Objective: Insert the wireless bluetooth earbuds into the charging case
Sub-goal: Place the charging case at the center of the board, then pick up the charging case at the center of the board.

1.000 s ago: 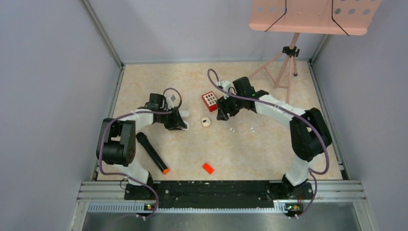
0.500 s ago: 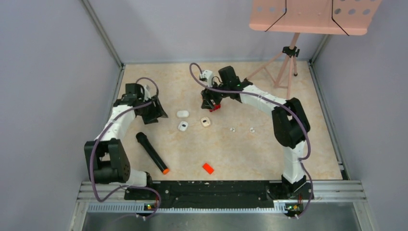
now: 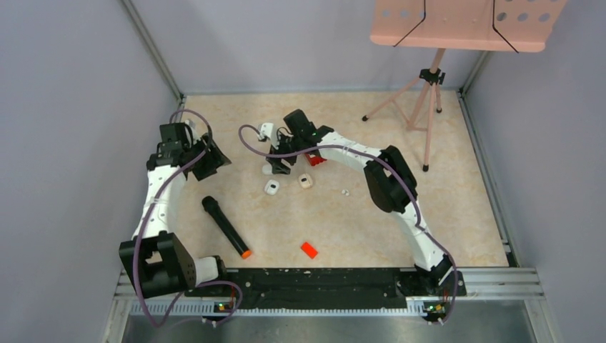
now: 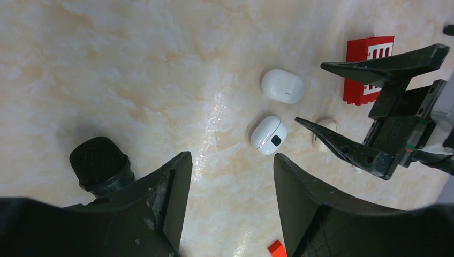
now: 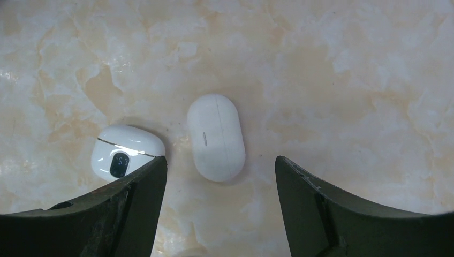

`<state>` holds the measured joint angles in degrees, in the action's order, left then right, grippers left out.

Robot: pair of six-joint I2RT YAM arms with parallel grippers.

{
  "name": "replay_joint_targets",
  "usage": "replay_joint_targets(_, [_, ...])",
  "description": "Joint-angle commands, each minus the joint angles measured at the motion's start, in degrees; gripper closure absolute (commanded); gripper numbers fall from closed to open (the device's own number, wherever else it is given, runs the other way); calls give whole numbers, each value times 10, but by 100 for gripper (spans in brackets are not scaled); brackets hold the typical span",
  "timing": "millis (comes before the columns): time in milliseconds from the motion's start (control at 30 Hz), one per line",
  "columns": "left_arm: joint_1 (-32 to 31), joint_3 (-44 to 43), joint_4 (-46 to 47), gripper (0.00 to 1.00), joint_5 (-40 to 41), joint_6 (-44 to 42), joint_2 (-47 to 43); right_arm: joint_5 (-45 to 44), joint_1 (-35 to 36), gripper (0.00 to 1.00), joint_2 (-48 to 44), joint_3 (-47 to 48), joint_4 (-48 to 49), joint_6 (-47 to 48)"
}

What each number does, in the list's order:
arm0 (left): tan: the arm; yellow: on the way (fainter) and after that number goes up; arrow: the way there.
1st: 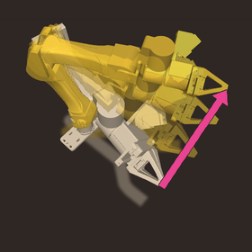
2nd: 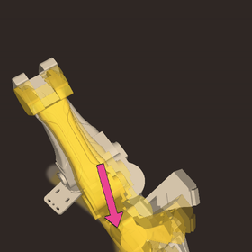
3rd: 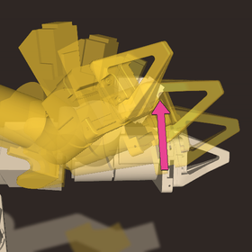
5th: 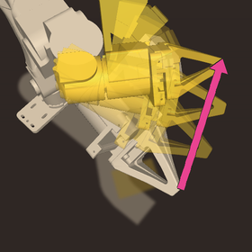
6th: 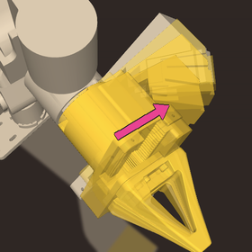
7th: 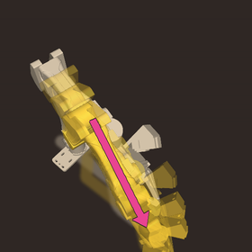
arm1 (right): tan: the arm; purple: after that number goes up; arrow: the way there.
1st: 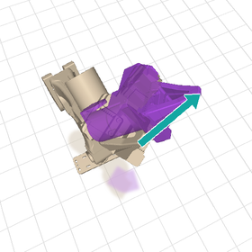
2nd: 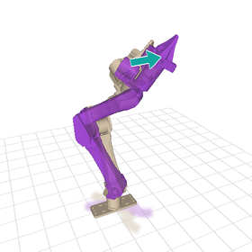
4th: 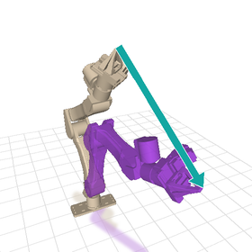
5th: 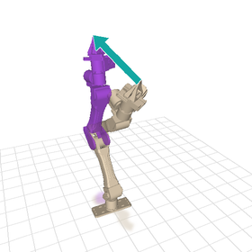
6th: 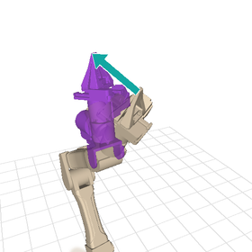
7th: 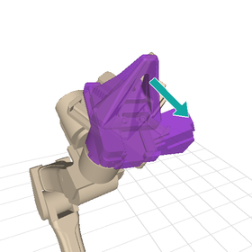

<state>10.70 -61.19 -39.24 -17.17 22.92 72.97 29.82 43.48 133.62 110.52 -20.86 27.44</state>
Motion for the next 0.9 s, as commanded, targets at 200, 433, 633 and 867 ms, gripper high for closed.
replay_joint_targets(200, [26, 8, 11, 38, -20, 31, -19, -18, 17, 29, 53, 72, -45, 55])
replay_joint_targets(433, [30, 21, 26, 41, -48, 31, -17, -26, 20, 33, 85, 98, -47, 64])
replay_joint_targets(633, [31, 29, 49, 42, -71, 31, -2, -29, 22, 64, 75, 91, -33, 86])
replay_joint_targets(867, [29, 45, 122, 42, -144, 30, 25, -55, 22, 74, -157, -197, 194, 162])
